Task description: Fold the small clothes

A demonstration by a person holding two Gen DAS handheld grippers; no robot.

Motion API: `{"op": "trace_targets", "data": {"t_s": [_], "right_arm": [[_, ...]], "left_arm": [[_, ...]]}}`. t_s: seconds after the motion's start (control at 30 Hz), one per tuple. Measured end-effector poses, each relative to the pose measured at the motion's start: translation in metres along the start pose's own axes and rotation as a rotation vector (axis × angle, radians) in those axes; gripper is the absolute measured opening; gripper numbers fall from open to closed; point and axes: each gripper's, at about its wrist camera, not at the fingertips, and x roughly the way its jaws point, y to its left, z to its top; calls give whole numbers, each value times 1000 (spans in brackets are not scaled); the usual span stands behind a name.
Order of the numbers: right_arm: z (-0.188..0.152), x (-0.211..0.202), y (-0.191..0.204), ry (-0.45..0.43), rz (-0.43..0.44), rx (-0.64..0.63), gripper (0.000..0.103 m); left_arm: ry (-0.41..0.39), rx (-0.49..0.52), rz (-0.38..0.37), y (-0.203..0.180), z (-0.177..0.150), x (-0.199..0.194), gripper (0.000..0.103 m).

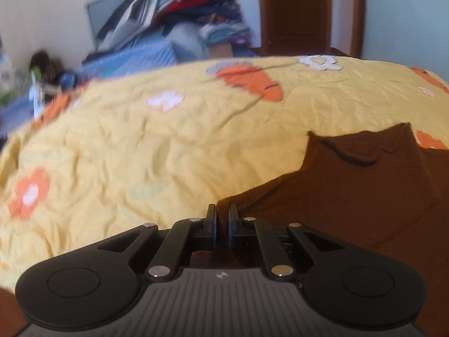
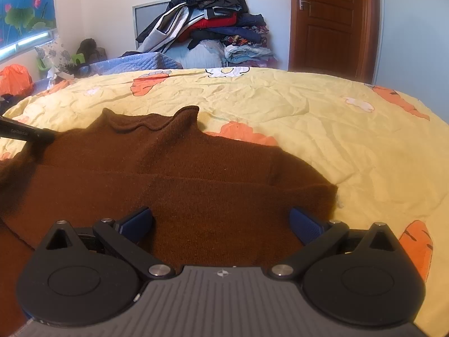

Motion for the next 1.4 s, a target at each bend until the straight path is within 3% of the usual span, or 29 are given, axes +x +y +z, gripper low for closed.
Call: {"op": "trace_targets", "data": {"t_s": [0.13,0.23,0.3,0.33,0.4,0.47,0.6,0.7,0.77,0.87,1.0,1.03,1.07,1.13,1.17,1.23,1.3,1.4], "right_arm": [[0,0,-1,-2,5,6,103],[0,-1,-2,-5,11,11,103],[0,-2,-4,-9,19,20,103],[0,-2,-5,-11,22,23,103],[0,-3,-6,-14,29,31,103],[-1,-4,-6,-16,33,35,103],[-1,-3,-3,-13,25,24,103],[-1,-3,-1,-10,17,13,103],[-1,-2,-1,-10,16,13,103],[-1,-2,-1,-9,12,9,103],[-1,-1,0,-8,10,6,103],[-1,-1,0,-8,10,6,103],[-1,-1,0,-8,10,6,103],[-1,-1,0,-7,9,5,103],[-1,-1,0,-8,9,5,103],[-1,-1,0,-8,9,6,103],[-1,-1,0,-8,10,7,103],[0,-1,-1,-10,13,12,103]], "left_arm": [[-28,0,10,0,-4,-4,12],[-41,-14,53,10,-4,-24,42],[-115,-71,103,33,-14,-54,77],[-174,-119,135,51,-23,-74,80],[-256,-247,170,94,-44,-110,85],[-301,-437,190,151,-72,-141,85],[-312,-919,214,268,-147,-176,85],[-305,-1191,147,321,-201,-177,85],[-311,-1272,76,333,-220,-170,85],[-341,-1297,-2,335,-227,-157,84],[-361,-1264,75,344,-218,-142,83],[-353,-1260,90,346,-216,-137,78],[-340,-1252,108,349,-212,-133,67],[-296,-1226,150,350,-207,-127,36],[-275,-1209,164,349,-205,-125,7],[-257,-1168,221,341,-198,-129,4],[-313,-1109,275,323,-183,-146,4],[-420,-945,219,268,-134,-173,4]]}}
